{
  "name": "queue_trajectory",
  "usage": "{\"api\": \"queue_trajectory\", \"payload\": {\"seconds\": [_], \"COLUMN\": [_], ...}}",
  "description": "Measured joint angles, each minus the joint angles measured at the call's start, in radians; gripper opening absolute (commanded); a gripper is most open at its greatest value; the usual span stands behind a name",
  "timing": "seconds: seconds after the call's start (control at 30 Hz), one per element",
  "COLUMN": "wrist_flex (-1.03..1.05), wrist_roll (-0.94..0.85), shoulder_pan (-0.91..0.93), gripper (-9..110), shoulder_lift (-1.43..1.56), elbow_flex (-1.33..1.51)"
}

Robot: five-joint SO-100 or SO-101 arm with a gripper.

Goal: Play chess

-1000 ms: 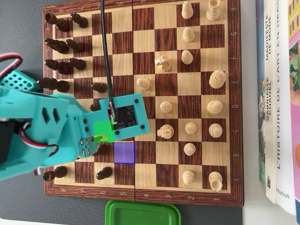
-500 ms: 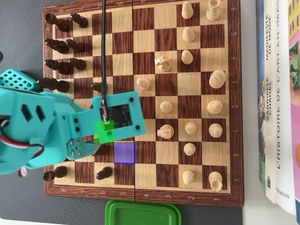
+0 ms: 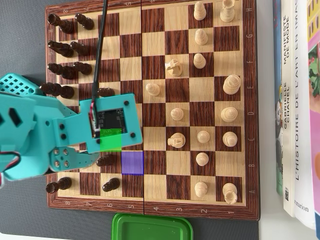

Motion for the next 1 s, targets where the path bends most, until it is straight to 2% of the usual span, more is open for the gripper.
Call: {"api": "queue_trajectory", "payload": {"seconds": [0.47,1.0], "wrist_flex": [-0.051,-0.457], "wrist_roll": [0.044,0.249], "shoulder_pan": [0.0,-0.107], "gripper": [14,14], "shoulder_lift": [0.133,0.42], "elbow_flex": [0.011,0.27]}}
